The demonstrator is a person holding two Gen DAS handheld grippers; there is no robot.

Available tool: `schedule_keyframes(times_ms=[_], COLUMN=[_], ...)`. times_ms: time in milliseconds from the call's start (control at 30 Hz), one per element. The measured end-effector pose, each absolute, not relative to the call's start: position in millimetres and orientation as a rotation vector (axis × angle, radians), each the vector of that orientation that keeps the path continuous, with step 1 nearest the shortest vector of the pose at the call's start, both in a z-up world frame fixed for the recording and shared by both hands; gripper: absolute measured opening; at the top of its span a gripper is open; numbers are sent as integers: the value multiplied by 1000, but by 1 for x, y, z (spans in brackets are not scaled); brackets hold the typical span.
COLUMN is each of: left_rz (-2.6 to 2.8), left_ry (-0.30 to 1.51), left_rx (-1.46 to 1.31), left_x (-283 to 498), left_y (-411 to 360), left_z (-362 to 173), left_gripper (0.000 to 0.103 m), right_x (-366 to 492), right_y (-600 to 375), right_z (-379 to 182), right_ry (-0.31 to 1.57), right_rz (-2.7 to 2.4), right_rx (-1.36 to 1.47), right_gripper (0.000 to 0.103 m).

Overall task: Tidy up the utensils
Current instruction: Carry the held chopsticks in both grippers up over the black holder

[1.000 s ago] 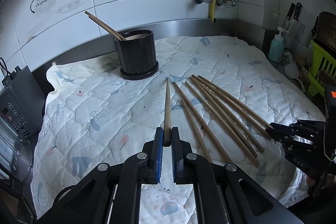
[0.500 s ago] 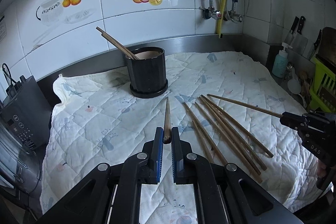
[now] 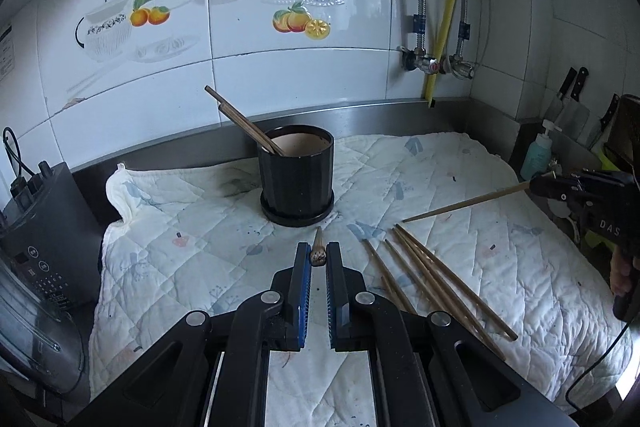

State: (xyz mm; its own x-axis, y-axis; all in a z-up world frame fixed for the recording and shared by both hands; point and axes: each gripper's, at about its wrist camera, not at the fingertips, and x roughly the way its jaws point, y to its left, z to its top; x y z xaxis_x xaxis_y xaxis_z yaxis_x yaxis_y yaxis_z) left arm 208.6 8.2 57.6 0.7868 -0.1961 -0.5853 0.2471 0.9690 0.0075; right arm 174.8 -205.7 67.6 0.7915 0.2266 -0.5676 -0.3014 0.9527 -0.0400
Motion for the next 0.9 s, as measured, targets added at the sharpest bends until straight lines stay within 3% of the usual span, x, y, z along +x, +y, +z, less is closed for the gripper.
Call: schedule_keyframes(times_ms=[900], left_rz=[-278], left_ry=[432], left_rx=[93], left_x=[258], left_y=[7], left_z=[178], left_gripper=[7], right_x=[254], right_y=[-169], right_z=[162], right_ry=[504], right_rz=[370], right_rx=[-242], right_gripper=[8])
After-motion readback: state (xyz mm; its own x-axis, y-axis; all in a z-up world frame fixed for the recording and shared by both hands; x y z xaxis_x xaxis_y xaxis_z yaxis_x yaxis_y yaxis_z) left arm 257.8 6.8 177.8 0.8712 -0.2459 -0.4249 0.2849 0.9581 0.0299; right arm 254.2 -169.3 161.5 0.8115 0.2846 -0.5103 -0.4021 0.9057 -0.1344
